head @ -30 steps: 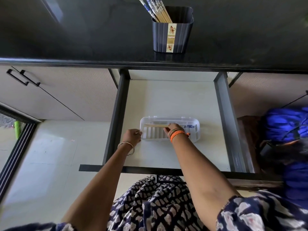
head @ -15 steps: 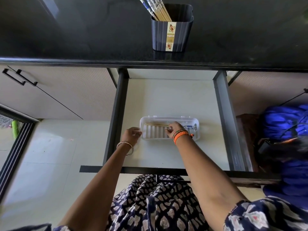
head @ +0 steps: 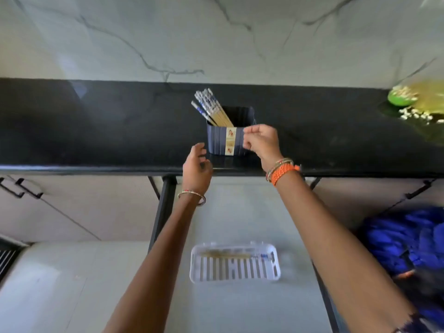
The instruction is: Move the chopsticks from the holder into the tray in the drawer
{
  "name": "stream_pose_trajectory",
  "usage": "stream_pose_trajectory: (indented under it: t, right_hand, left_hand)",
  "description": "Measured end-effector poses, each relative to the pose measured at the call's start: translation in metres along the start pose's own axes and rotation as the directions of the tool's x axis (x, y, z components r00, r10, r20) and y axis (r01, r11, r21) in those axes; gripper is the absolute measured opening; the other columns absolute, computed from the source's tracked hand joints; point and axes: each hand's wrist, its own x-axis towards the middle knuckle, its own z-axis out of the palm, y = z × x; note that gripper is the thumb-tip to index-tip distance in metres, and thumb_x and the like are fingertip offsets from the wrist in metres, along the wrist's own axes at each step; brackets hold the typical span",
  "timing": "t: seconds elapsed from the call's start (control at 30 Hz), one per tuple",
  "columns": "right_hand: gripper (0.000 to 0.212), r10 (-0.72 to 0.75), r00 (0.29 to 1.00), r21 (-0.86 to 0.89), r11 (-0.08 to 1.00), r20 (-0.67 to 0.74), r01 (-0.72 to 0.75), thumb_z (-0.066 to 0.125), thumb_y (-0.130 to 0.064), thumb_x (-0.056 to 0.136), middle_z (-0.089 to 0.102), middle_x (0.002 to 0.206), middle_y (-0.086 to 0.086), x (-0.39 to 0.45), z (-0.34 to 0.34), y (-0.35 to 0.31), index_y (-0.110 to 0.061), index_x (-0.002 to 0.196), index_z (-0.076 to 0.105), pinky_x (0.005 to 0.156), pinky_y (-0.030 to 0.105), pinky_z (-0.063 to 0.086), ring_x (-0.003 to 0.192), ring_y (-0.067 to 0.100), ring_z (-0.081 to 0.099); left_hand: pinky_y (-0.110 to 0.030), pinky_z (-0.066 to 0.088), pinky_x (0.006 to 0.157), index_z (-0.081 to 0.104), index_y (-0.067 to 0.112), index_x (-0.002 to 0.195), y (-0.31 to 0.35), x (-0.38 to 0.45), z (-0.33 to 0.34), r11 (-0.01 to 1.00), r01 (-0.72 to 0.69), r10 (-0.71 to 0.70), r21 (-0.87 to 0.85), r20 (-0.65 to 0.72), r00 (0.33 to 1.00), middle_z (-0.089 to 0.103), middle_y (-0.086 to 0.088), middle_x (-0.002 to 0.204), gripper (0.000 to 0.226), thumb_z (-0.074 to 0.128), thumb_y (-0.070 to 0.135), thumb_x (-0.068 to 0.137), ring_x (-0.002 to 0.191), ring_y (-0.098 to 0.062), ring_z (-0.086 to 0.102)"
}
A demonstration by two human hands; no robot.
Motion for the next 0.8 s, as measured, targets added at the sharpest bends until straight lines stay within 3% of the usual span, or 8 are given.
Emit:
stream_pose_trajectory:
  t: [0.07,0.13,0.2,0.27,0.33,0.43,0.67,0.8]
  right_hand:
    - [0.023,-0.104,0.994,-0.137,0.985,-0.022,0.1,0.05,0.005,0.085,0.071,0.092,0.013,0.042,0.003,-0.025,-0.001,0.095,0.07,0.089,0.037,0.056,0.089,0.026,0.068]
    - [0.025,-0.107,0.994,-0.284,0.952,0.037,0.113,0.05,0.002,0.087,0.07,0.11,0.018,0.081,0.014,-0.037,0.005,0.103,0.069,0.096,0.038,0.053,0.106,0.029,0.065]
    - [0.02,-0.03,0.994,-0.453,0.889,0.102,0.073,0.049,-0.003,0.091,0.067,0.101,0.017,0.111,0.029,-0.037,0.005,0.086,0.067,0.082,0.033,0.055,0.098,0.029,0.063]
    - [0.027,0.05,0.988,-0.579,0.814,0.143,0.042,0.048,-0.009,0.092,0.057,0.082,0.011,0.132,0.044,-0.031,-0.006,0.066,0.053,0.058,0.028,0.046,0.087,0.024,0.055]
    - [0.02,0.09,0.97,-0.651,0.755,0.225,0.081,0.048,-0.011,0.093,0.062,0.085,0.011,0.147,0.057,-0.02,-0.002,0.084,0.062,0.069,0.031,0.05,0.095,0.024,0.059]
    - [0.03,0.123,0.945,-0.659,0.743,0.303,0.115,0.056,-0.014,0.092,0.066,0.123,0.012,0.164,0.068,-0.01,-0.004,0.118,0.066,0.097,0.029,0.048,0.116,0.027,0.061]
    - [0.022,0.07,0.969,-0.519,0.853,0.237,0.065,0.064,-0.008,0.088,0.067,0.097,0.013,0.18,0.073,0.007,0.003,0.108,0.068,0.074,0.023,0.045,0.093,0.024,0.064]
    - [0.019,-0.032,0.981,-0.493,0.861,0.191,0.124,0.063,-0.009,0.089,0.073,0.1,0.016,0.173,0.069,0.005,0.004,0.099,0.071,0.062,0.021,0.048,0.079,0.021,0.065]
  left_hand:
    - [-0.024,0.043,0.095,0.043,0.01,0.129,0.015,0.035,0.003,0.995,-0.069,0.067,0.077,0.019,0.998,0.054,-0.009,0.128,0.046,0.048,0.0,0.084,0.114,-0.02,0.052]
    - [-0.032,0.038,0.105,0.041,0.011,0.133,0.02,0.063,0.009,0.959,-0.163,0.147,0.23,0.081,0.986,0.048,-0.01,0.138,0.048,0.048,0.006,0.086,0.126,-0.022,0.045]
    - [-0.035,0.039,0.105,0.043,0.013,0.133,0.018,0.081,0.015,0.916,-0.243,0.21,0.32,0.135,0.968,0.047,-0.008,0.139,0.044,0.048,0.011,0.088,0.126,-0.024,0.046]
    - [-0.039,0.047,0.097,0.048,0.015,0.128,0.009,0.094,0.023,0.885,-0.279,0.235,0.374,0.159,0.959,0.053,-0.008,0.133,0.039,0.051,0.018,0.089,0.116,-0.025,0.054]
    - [-0.038,0.05,0.088,0.056,0.014,0.119,0.0,0.1,0.026,0.84,-0.337,0.286,0.426,0.181,0.941,0.061,-0.008,0.121,0.031,0.054,0.019,0.088,0.103,-0.027,0.06]
    - [-0.034,0.05,0.084,0.066,0.013,0.103,-0.012,0.106,0.029,0.798,-0.411,0.378,0.44,0.165,0.911,0.069,-0.006,0.104,0.02,0.056,0.011,0.086,0.1,-0.025,0.062]
    - [-0.024,0.041,0.089,0.067,0.009,0.105,-0.019,0.107,0.035,0.833,-0.38,0.39,0.402,0.06,0.919,0.07,-0.009,0.108,0.031,0.046,-0.001,0.085,0.107,-0.025,0.06]
    - [-0.035,0.049,0.089,0.062,0.01,0.113,-0.013,0.103,0.037,0.873,-0.314,0.329,0.373,0.025,0.944,0.068,-0.011,0.112,0.038,0.043,-0.002,0.083,0.109,-0.027,0.058]
